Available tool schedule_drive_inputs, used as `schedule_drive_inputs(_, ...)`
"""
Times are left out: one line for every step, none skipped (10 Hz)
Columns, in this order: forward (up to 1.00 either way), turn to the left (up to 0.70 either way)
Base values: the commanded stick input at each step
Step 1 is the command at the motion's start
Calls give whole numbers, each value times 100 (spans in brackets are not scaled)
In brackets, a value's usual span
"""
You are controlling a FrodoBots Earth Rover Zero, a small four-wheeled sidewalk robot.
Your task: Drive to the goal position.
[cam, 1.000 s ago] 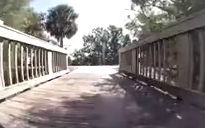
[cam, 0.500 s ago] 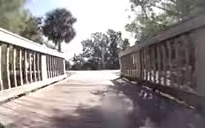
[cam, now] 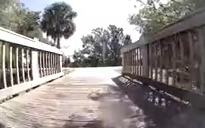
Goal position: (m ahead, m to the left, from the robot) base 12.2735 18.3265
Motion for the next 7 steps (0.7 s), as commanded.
schedule_drive_inputs(70,0)
schedule_drive_inputs(70,0)
schedule_drive_inputs(70,0)
schedule_drive_inputs(70,0)
schedule_drive_inputs(70,0)
schedule_drive_inputs(70,0)
schedule_drive_inputs(70,0)
